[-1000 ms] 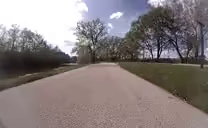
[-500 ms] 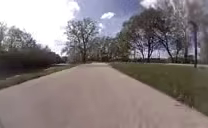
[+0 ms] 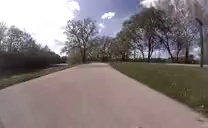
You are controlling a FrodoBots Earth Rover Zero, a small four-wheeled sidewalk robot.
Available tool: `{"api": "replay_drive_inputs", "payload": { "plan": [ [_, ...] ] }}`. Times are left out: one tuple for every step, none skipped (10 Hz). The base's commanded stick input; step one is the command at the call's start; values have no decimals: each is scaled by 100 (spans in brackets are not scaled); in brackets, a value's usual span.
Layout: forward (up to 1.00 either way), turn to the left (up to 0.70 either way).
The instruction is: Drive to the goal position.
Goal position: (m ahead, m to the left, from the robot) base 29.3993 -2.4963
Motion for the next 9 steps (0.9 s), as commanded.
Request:
{"api": "replay_drive_inputs", "payload": {
  "plan": [
    [100, 0],
    [100, 0],
    [100, 0],
    [100, 0],
    [100, 0],
    [100, 0],
    [100, 0],
    [100, 0],
    [100, 0]
  ]
}}
